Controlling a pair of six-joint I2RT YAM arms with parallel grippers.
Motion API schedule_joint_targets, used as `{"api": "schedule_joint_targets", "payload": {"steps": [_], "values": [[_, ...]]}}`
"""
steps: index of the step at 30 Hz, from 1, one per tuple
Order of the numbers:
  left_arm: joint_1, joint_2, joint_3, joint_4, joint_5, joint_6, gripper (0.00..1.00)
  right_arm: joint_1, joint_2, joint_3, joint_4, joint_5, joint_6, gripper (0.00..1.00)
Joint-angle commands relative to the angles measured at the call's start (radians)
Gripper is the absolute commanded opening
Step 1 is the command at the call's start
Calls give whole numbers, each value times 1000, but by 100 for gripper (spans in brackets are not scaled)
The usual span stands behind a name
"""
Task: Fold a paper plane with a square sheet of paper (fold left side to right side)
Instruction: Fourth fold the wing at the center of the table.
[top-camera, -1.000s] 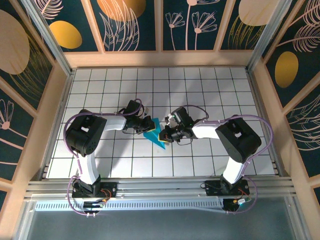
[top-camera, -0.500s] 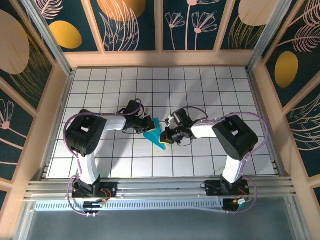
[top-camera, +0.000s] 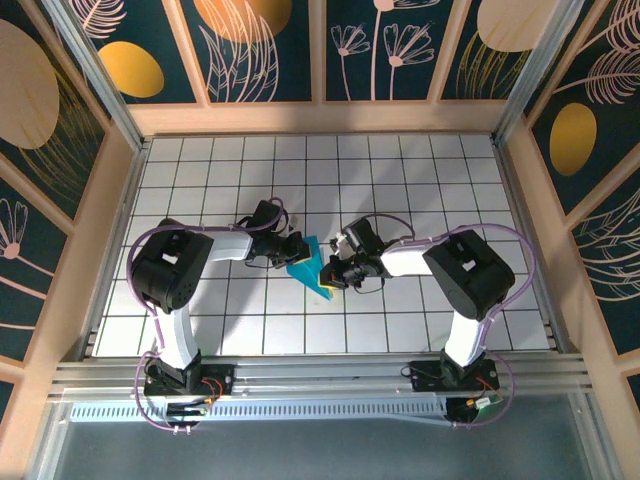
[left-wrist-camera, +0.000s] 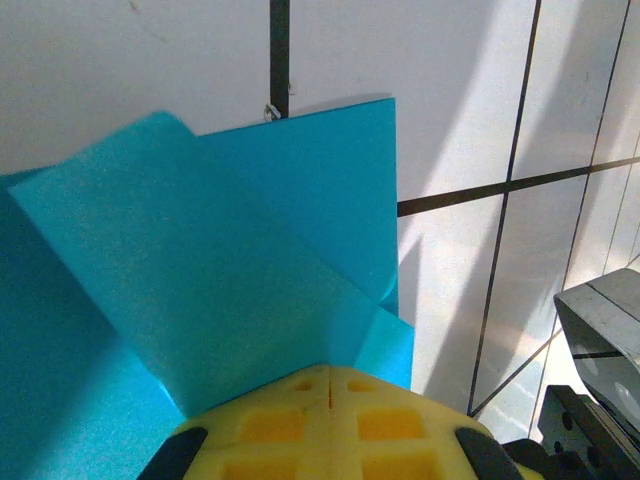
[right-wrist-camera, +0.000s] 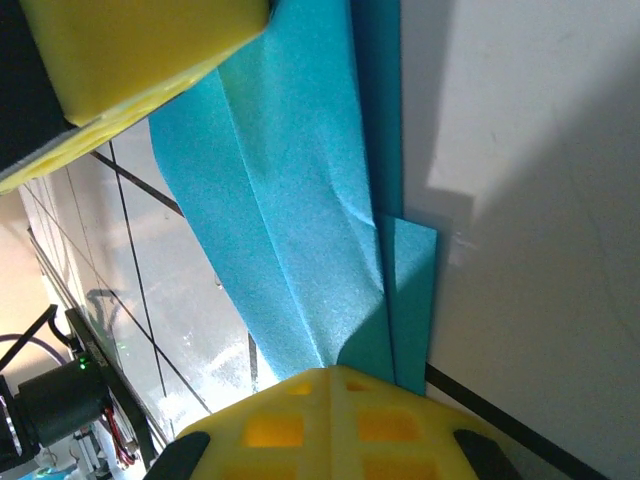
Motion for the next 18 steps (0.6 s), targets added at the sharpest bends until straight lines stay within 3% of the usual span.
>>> {"api": "schedule_joint_targets", "payload": {"steps": [1,12,18], "values": [[1,21,4,-121,-84,14,2,16,49,-7,-197,110,-43,0],[0,-152,47,-37,-50,71,8,17,83,-1,-280,190,-53,0],[0,-273,-119,86,30,29,3,17,81,0,-278,198,-50,0]]}}
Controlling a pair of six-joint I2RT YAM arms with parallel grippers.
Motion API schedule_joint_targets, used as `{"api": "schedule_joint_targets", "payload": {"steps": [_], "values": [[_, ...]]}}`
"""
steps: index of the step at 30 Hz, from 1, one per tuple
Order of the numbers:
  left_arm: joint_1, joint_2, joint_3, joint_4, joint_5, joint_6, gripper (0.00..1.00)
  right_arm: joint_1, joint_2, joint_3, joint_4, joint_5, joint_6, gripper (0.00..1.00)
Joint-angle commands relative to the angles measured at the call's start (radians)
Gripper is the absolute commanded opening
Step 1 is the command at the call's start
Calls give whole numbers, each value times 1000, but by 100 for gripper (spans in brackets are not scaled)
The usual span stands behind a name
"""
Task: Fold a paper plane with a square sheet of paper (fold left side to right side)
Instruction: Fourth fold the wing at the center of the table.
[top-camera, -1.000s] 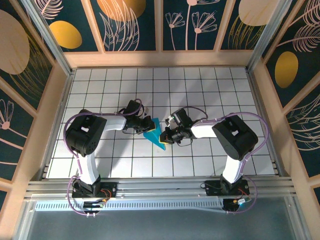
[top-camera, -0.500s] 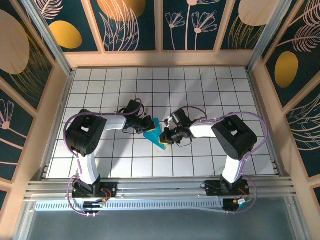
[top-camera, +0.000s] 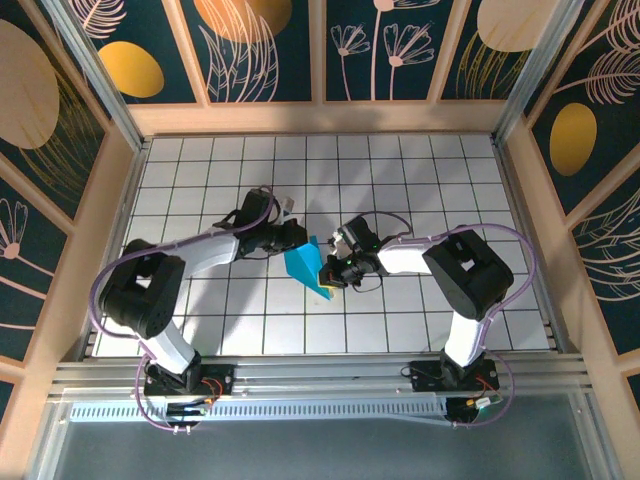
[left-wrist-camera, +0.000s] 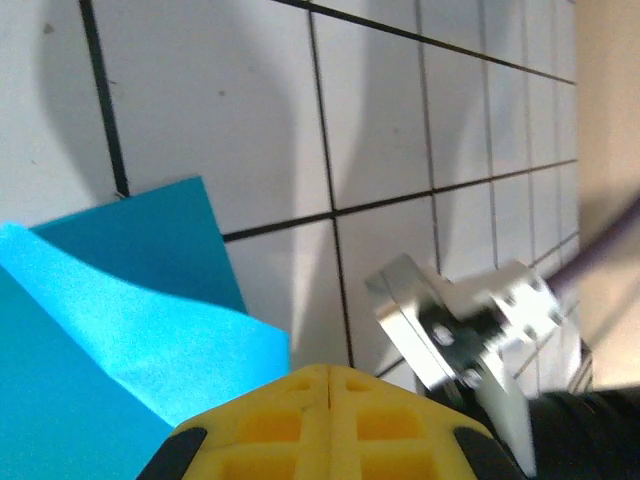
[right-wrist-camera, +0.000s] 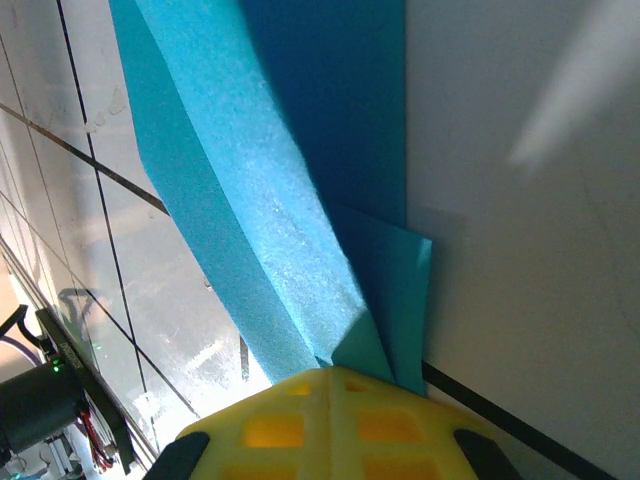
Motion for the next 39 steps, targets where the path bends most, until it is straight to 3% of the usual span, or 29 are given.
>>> {"api": "schedule_joint_targets", "payload": {"steps": [1,6,17,39], "values": [[1,-44,-97,95,69,-30,3,6,76,-45,-185,160,-13,0],[-25,-65,-167,162,120,-63,2,7,77,-51,-179,160,-11,0],[-56,52,-191,322,152,-172,2,8,77,-45,-191,168,-7,0],[-56,181,-116,228,107,-135,2,16,79,-53,-213,186,-12,0]]}}
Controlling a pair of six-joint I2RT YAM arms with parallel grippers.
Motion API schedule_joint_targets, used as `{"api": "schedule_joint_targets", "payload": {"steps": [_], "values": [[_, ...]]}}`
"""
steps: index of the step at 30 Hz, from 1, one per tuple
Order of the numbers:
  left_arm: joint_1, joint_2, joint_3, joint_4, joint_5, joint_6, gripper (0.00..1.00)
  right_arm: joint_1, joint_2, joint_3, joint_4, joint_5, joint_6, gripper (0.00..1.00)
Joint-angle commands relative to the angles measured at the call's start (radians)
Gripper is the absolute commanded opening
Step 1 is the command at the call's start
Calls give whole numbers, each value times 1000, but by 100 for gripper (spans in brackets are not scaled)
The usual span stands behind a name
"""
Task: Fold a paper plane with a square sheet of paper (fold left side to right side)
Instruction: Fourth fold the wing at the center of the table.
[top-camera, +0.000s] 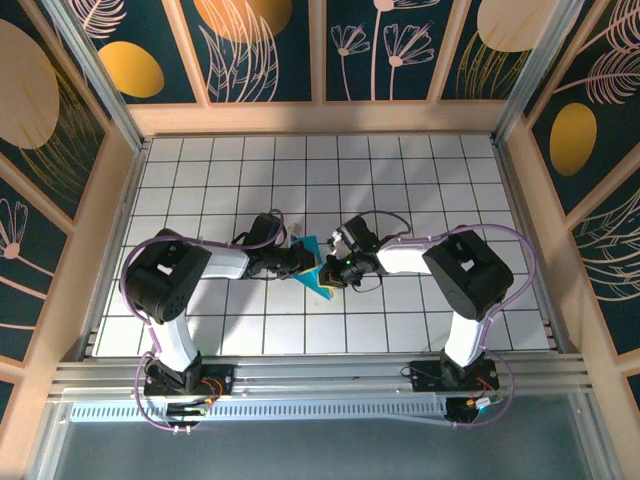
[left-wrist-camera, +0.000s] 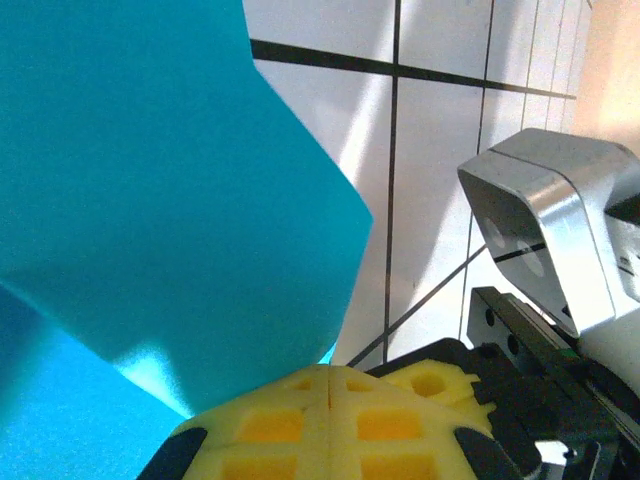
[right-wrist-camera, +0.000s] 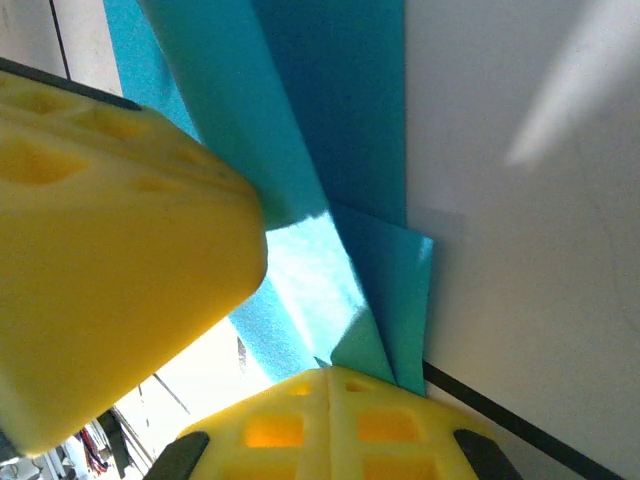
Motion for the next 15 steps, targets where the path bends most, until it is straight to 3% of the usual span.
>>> {"api": "schedule_joint_targets", "payload": {"steps": [1,15], "values": [[-4,24,20,-38,-24,23,2,8,78,-60,-196,170,-10,0],[-3,60,38,-73,-89,17,2,17,93,-46,-264,196,-36,0]]}}
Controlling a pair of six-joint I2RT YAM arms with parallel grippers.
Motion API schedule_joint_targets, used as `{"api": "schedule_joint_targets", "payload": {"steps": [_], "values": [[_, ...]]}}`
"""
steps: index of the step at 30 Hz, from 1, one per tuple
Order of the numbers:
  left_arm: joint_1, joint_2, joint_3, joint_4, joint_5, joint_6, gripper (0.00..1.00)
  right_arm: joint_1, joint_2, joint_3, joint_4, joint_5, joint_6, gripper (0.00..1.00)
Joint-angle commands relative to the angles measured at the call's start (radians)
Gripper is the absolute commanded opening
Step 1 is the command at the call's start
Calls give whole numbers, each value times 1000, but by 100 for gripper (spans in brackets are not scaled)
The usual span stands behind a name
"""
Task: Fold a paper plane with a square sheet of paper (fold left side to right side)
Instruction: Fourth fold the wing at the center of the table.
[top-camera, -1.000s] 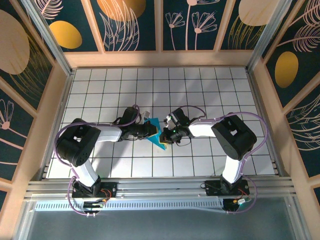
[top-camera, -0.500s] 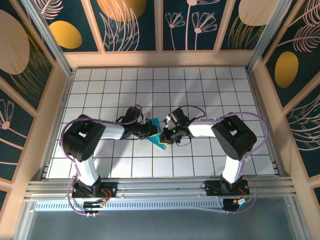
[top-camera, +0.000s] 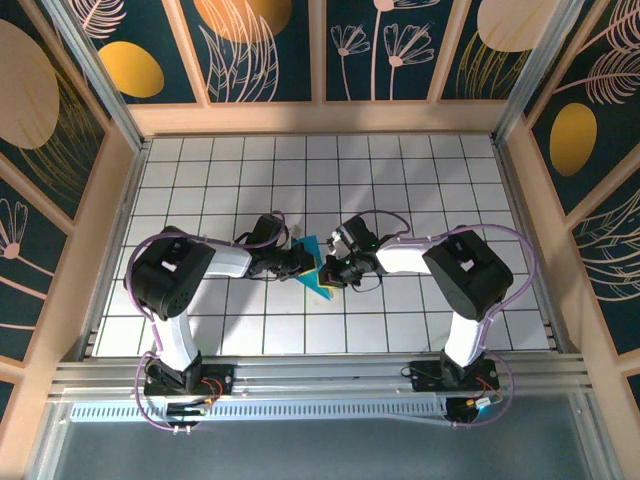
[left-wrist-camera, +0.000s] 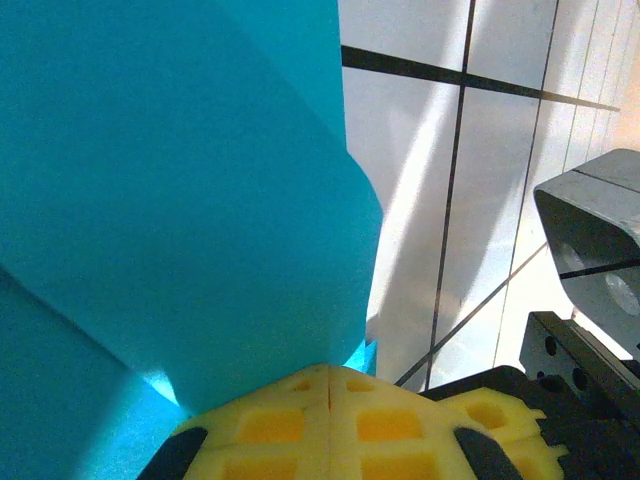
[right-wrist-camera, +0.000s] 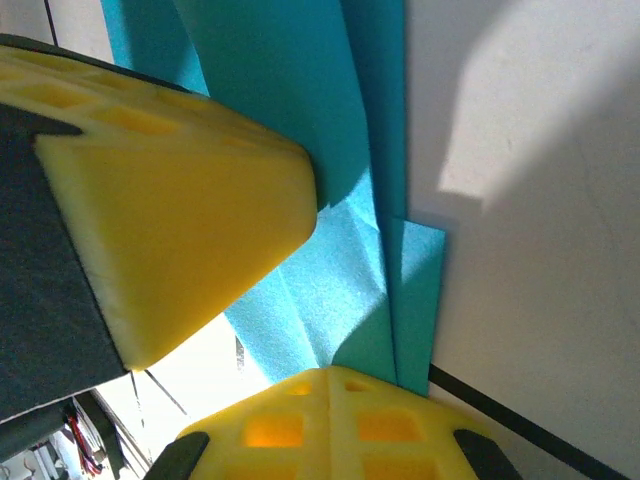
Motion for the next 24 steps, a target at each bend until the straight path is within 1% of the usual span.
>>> {"api": "schedule_joint_targets", "payload": {"steps": [1,6,11,17,24], "values": [[-2,30,21,-37,-55,16,2,13,95,-56,-248,184,-29,0],[9,38,30,-39,-68,18,2,18,106,-48,-264,185,-37,0],[48,43,24,-7,-54,18,2,19,110,-48,-263,181,-39,0],[127,53,20,40,-17,34,2,20,112,-49,-264,176,-39,0],[223,103,98,-21,-41,114,2,25,110,-48,-269,174,-40,0]]}}
